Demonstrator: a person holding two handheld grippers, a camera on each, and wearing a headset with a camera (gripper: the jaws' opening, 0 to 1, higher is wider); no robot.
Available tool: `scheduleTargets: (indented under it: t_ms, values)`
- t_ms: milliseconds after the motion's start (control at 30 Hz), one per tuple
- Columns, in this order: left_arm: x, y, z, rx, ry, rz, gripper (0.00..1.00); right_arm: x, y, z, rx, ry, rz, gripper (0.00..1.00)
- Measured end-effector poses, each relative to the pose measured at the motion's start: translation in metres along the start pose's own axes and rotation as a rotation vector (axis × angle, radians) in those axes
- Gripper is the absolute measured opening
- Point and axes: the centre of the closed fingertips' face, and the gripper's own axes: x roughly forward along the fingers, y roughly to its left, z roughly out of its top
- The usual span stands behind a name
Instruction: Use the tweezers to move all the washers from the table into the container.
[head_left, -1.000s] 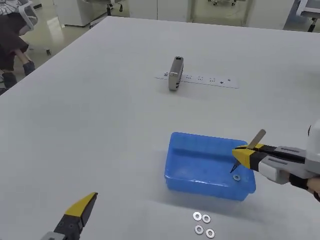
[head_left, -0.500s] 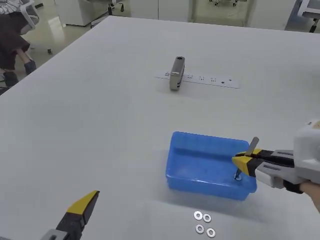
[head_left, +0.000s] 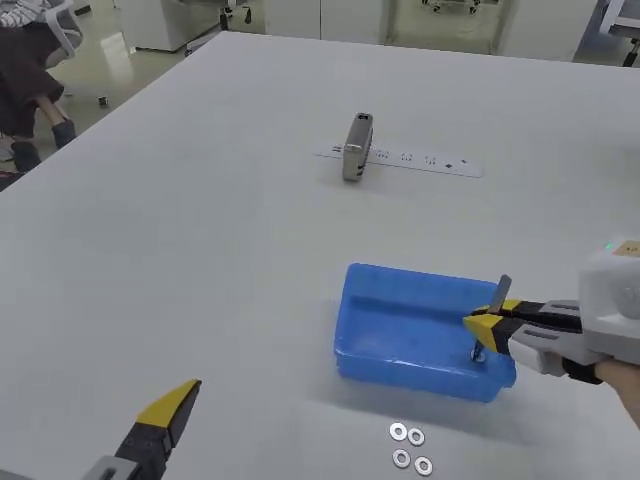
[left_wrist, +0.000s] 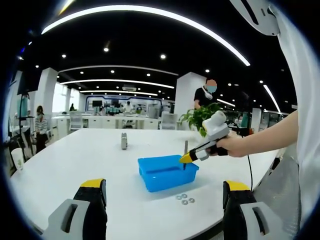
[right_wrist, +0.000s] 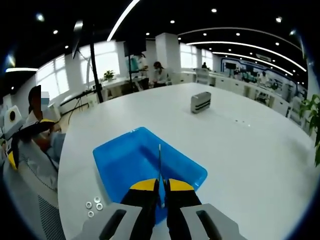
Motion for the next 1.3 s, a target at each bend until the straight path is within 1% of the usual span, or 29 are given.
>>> scheduleTargets:
  t_ms: [100,133,200,400,567,767,833,967,1167,1300]
  values:
    - [0.0,0.0,0.0,0.0,0.001,0.0,0.99,-0.001,-0.001,0.001,0.015,-0.015,-0.005,0.02]
    - [0.0,0.0,0.0,0.0,0.001,0.001,0.99,-0.002,-0.001,0.004,0.036,-0.037,-0.003,0.02]
    - [0.0,0.0,0.0,0.0,0.001,0.001,0.99,-0.004,-0.002,0.008,0.06,-0.059,0.003,0.02]
    - [-0.001,0.0,0.0,0.0,0.001,0.001,0.99,0.0,-0.003,0.013,0.075,-0.082,0.006,0.02]
    - [0.0,0.0,0.0,0.0,-0.001,0.001,0.99,0.007,-0.001,0.013,0.083,-0.08,0.014,0.02]
    - [0.0,0.0,0.001,0.0,0.0,0.002,0.99,0.01,0.002,0.012,0.086,-0.077,0.023,0.02]
    - [0.0,0.0,0.001,0.0,0.0,0.001,0.99,0.012,0.001,0.01,0.085,-0.07,0.018,0.02]
    - [0.0,-0.001,0.002,-0.001,0.002,0.0,0.99,0.012,0.001,0.01,0.085,-0.073,0.016,0.02]
    - [0.0,0.0,0.003,-0.001,-0.002,0.001,0.99,0.01,0.003,0.01,0.083,-0.077,0.017,0.03]
    - [0.0,-0.001,0.003,-0.001,-0.003,0.001,0.99,0.003,0.006,0.016,0.083,-0.1,0.016,0.03]
